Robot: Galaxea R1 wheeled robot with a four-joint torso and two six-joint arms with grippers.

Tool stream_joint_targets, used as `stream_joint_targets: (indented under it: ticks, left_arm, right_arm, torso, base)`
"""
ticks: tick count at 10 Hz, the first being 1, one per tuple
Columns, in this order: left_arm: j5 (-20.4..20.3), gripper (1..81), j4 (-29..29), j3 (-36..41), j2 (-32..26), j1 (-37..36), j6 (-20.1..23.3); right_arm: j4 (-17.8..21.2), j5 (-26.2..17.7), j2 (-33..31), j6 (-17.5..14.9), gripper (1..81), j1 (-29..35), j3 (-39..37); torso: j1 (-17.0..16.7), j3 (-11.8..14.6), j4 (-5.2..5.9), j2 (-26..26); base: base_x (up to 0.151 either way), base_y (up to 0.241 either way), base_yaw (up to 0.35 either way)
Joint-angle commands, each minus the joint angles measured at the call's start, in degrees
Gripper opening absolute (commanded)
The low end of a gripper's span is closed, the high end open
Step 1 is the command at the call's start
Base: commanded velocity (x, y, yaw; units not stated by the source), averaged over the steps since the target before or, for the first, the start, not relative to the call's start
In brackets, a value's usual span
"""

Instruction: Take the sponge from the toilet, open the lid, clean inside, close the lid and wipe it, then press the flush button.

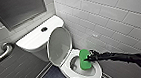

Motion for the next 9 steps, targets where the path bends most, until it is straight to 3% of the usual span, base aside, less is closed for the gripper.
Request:
stream_joint_targets:
  ticks: [1, 4, 9]
  left_arm:
    - [4.5, 81.1, -0.2, 1.3, 0.7, 1.4, 0.1]
    - [4.7, 81.1, -0.2, 1.3, 0.7, 1.5, 0.0]
    - [4.8, 81.1, -0.3, 1.4, 0.4, 2.3, -0.1]
  right_arm:
    - [-1.8, -1.4, 5.9, -0.6, 1.0, 8.3, -7.1]
    - [-3.4, 3.0, 11.2, -0.6, 1.0, 8.8, -13.2]
    - [-3.5, 4.9, 17.1, -0.8, 1.0, 6.5, -21.2]
  torso:
    - [0.0, 0.0, 0.00, 0.0]
    - [0.0, 0.0, 0.00, 0.0]
    - [0.0, 0.0, 0.00, 0.0]
  base:
    - [0.000, 0.000, 0.000]
    - [0.000, 0.000, 0.000]
    - [0.000, 0.000, 0.000]
